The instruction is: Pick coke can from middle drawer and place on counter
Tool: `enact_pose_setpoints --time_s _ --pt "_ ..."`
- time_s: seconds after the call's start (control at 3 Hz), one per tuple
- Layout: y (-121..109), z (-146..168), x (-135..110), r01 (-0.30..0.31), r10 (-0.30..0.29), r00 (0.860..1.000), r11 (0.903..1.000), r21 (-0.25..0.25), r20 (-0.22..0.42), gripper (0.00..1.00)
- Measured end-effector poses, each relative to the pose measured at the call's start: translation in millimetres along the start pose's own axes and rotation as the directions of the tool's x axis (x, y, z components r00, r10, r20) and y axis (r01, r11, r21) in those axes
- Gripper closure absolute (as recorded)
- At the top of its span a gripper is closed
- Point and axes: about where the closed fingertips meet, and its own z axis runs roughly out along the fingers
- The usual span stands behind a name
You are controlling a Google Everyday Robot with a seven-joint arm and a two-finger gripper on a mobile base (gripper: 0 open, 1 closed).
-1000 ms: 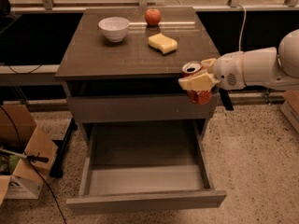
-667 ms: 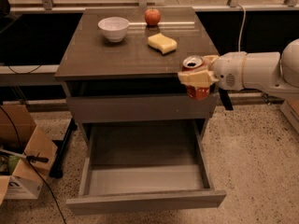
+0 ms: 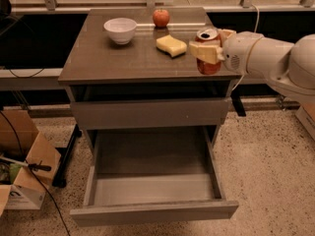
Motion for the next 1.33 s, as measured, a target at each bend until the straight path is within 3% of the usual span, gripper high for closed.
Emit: enact_pose_setpoints --time_s 0.33,0.67,1.0,1.33 --pt "-50.9 28.1 -4.4 -0.041 0.038 0.999 0.9883 0.147 0.024 1.0" --pt "-82.4 50.2 8.7 -0.07 0.072 0.997 0.9742 0.215 -0.003 1.0" --pt "-122.7 77.9 45.7 -0.096 0.112 0.993 0.9603 0.262 -0.047 0.73" --pt "-137.1 94.7 68.6 -0.116 0.133 0.99 0.9578 0.263 -0.046 0.5"
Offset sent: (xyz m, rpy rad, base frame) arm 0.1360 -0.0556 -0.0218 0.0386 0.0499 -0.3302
